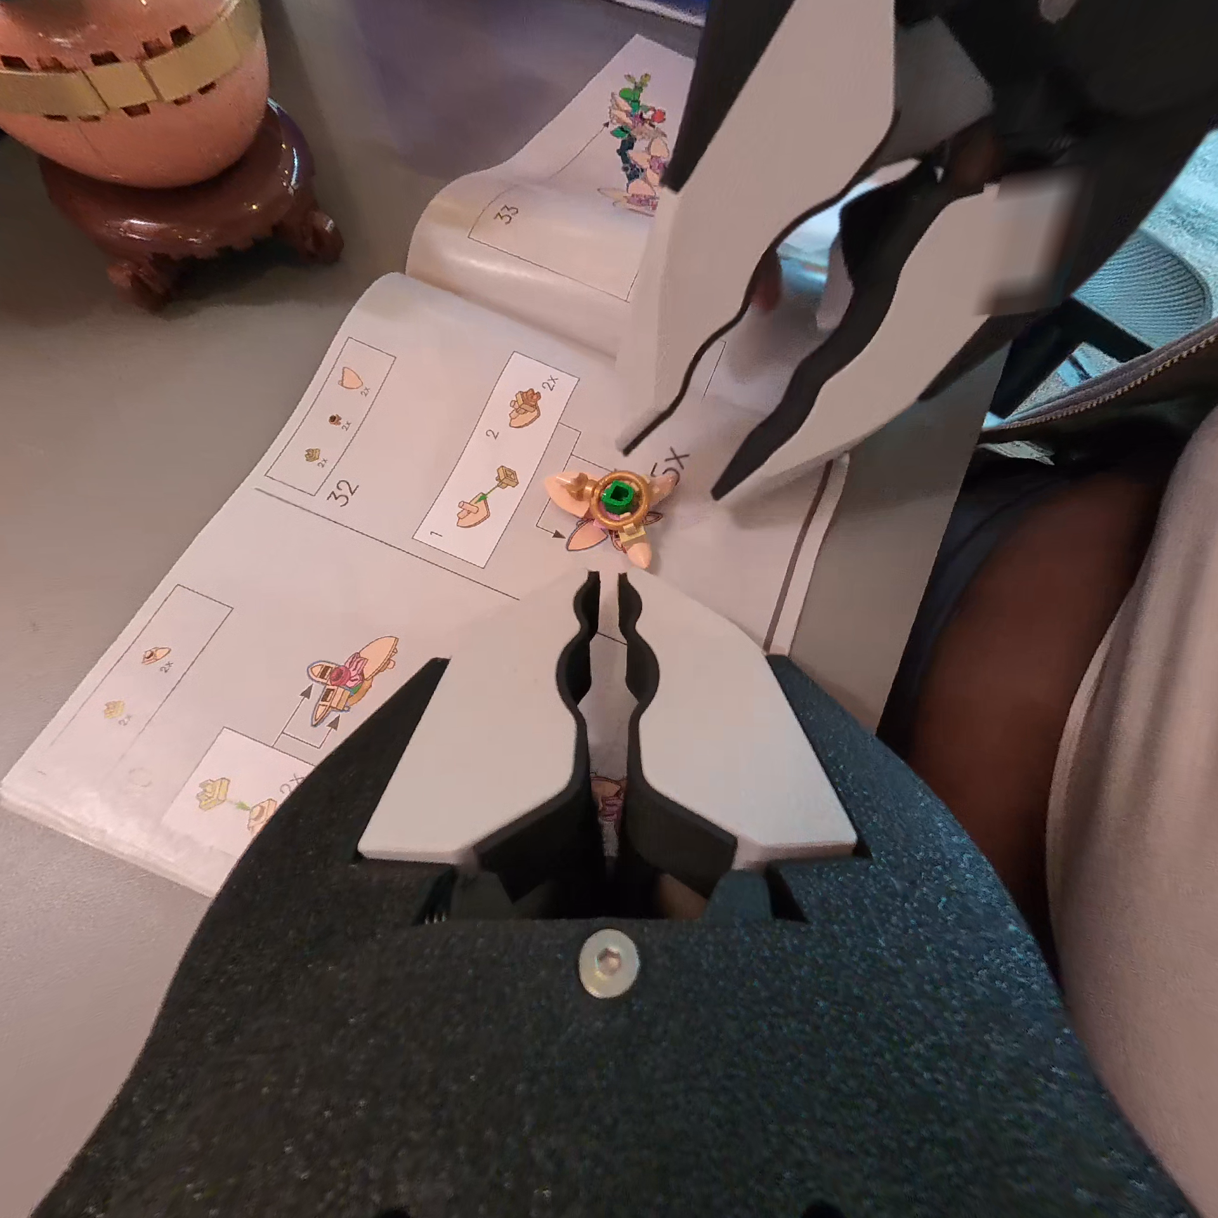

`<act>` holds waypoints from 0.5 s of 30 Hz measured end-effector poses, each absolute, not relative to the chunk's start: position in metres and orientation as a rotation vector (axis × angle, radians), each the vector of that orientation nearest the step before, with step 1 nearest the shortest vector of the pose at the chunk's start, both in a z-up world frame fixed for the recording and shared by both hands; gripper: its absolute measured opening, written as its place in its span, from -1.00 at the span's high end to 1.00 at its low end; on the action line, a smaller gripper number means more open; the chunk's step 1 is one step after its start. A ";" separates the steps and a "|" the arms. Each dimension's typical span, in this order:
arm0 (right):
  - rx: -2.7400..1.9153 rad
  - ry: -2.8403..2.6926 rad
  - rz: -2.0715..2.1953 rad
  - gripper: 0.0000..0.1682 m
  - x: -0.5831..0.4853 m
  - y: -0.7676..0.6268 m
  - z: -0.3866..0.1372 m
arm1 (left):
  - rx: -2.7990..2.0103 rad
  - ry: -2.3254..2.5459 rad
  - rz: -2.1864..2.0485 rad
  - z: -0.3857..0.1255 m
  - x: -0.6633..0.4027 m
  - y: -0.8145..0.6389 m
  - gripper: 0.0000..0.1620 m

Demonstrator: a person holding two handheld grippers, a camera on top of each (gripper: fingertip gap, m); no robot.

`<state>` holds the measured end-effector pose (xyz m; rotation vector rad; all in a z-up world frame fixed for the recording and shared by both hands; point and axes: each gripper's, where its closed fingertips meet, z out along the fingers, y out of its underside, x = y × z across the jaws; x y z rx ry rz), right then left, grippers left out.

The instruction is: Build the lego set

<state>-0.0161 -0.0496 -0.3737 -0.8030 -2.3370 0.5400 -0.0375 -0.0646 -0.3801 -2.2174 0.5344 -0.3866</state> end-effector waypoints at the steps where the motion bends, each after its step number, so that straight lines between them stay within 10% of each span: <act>1: -0.823 -2.319 0.527 0.63 -0.017 -0.050 -0.376 | -2.220 0.536 -0.384 -0.381 -0.038 -0.064 0.94; 15: -0.738 -2.226 0.305 0.93 -0.027 -0.046 -0.381 | -2.059 0.367 -0.384 -0.349 -0.072 -0.068 0.93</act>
